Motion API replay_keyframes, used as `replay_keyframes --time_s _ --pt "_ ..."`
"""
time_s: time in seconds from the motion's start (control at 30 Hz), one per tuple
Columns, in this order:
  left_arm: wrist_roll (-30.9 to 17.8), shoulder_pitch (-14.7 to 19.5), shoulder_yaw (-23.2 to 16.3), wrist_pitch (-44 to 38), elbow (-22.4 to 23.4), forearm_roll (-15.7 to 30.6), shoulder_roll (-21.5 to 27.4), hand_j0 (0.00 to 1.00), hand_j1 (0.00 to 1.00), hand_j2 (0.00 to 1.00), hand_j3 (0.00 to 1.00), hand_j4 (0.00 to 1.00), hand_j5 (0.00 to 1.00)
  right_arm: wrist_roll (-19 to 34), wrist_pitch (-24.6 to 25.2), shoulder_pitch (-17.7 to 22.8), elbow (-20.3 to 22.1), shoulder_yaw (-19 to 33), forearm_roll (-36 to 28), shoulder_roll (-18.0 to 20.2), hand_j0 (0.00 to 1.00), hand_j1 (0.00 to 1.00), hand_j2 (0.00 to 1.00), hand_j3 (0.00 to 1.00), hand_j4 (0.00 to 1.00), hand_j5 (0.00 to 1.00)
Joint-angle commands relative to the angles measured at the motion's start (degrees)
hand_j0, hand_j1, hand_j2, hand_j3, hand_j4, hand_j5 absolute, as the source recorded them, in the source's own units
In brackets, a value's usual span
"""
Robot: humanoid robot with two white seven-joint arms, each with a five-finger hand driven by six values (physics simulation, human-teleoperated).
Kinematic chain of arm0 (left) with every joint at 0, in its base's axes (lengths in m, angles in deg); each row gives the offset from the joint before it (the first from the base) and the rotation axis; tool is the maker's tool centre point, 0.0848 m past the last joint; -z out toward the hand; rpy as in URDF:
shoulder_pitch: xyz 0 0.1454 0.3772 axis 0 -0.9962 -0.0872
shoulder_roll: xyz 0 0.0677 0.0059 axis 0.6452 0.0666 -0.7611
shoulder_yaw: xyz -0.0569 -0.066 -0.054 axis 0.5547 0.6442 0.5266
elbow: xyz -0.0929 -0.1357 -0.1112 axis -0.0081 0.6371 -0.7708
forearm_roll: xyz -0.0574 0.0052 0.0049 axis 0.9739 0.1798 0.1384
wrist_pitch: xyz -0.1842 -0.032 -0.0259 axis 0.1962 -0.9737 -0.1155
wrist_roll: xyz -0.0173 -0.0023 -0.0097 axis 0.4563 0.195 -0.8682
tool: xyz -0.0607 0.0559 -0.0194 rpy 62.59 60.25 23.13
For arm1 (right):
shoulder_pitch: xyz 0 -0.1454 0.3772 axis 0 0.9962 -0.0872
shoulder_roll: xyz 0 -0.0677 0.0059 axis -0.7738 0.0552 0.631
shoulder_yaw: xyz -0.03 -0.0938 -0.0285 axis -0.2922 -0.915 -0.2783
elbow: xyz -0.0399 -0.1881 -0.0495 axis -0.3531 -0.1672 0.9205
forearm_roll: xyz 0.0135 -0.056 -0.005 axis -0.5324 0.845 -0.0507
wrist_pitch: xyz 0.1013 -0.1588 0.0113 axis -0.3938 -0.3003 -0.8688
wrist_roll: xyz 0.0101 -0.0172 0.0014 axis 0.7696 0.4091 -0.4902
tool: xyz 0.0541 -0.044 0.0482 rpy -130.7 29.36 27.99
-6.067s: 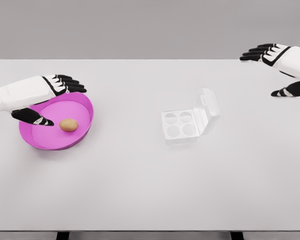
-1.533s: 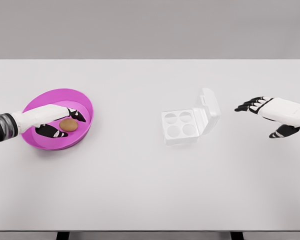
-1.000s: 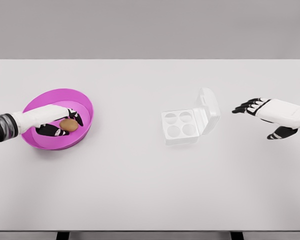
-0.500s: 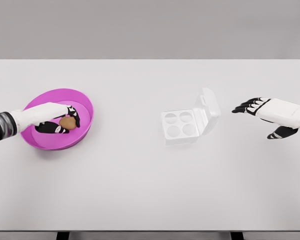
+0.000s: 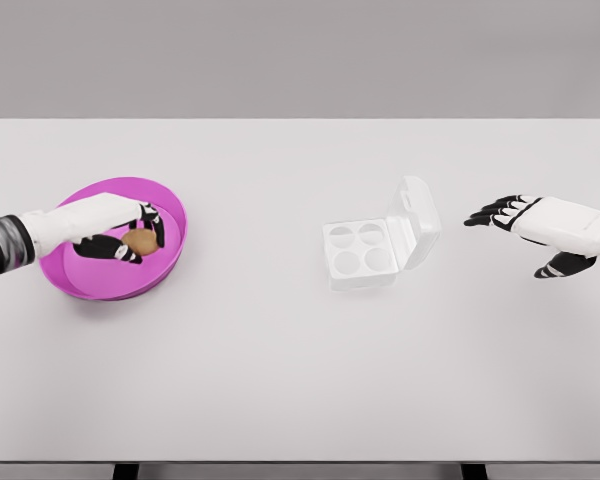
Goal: Pack egg into the box and close the box lid
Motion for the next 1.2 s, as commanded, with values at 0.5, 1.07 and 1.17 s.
replay_keyframes --time_s 0.5,1.07,1.17 --pt "0.0 0.2 2.6 0.3 -5.0 0.3 -1.7 0.4 0.4 0.4 0.4 0.4 0.4 0.0 0.2 0.0 -0.2 0.0 -0.3 0.1 1.0 1.0 1.0 1.0 1.0 1.0" --pt "0.0 1.8 2.9 0.7 -6.7 0.2 -8.7 0.4 0.4 0.4 0.4 0.4 0.4 0.0 0.2 0.0 -0.6 0.1 -0.3 0.8 1.0 1.0 1.0 1.0 1.0 1.0" --pt "0.0 2.0 2.8 0.7 -6.7 0.2 -9.6 0.4 0.4 0.4 0.4 0.4 0.4 0.0 0.2 0.0 -0.5 0.1 -0.3 0.7 1.0 1.0 1.0 1.0 1.0 1.0"
